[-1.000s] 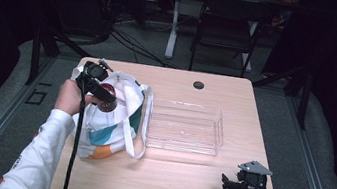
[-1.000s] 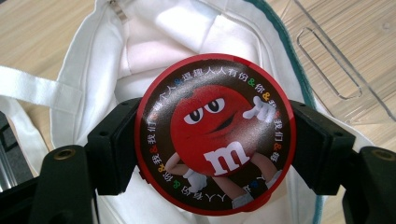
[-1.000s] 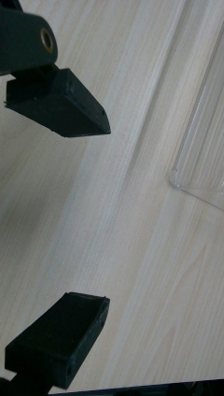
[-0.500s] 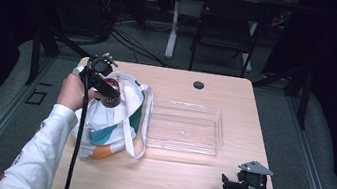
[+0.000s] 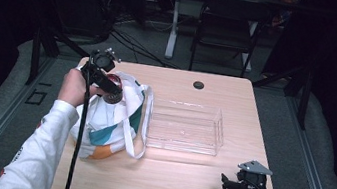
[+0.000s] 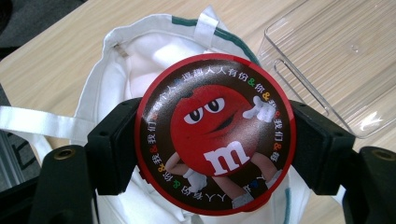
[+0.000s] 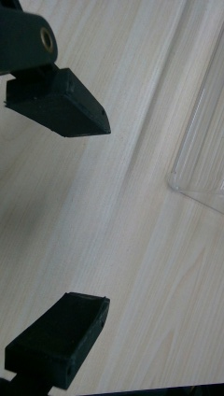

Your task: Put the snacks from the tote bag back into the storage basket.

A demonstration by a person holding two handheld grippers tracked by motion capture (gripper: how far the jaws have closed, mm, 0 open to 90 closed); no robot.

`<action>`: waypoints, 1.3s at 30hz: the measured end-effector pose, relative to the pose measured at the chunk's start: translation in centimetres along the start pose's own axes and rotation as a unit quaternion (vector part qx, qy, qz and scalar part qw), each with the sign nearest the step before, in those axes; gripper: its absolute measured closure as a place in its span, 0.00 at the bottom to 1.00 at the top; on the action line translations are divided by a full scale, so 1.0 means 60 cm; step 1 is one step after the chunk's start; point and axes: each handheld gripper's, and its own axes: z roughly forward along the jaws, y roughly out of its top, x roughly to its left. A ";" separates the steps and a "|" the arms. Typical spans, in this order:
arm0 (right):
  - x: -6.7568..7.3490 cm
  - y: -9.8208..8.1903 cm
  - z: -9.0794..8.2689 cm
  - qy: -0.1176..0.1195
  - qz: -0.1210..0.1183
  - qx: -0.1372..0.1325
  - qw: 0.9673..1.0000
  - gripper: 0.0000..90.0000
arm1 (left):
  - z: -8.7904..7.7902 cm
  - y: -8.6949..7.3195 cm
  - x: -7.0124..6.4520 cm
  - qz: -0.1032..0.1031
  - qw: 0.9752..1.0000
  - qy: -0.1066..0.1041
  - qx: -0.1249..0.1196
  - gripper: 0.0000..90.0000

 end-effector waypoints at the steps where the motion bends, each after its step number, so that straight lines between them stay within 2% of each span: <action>1: 0.000 0.000 0.000 0.000 0.000 -0.001 1.000 0.15 | -0.001 0.002 -0.001 0.001 1.000 0.001 0.000 0.29; 8: 0.001 0.000 0.000 0.001 0.000 -0.003 1.000 0.15 | -0.009 0.017 -0.017 0.015 1.000 0.001 -0.001 0.29; 23: 0.001 0.000 0.000 0.002 -0.002 -0.004 1.000 0.15 | -0.011 0.048 -0.051 0.041 0.999 -0.023 -0.006 0.29; 39: 0.001 0.001 0.000 0.003 -0.003 -0.004 1.000 0.15 | -0.004 0.066 -0.074 0.053 0.998 -0.037 -0.011 0.29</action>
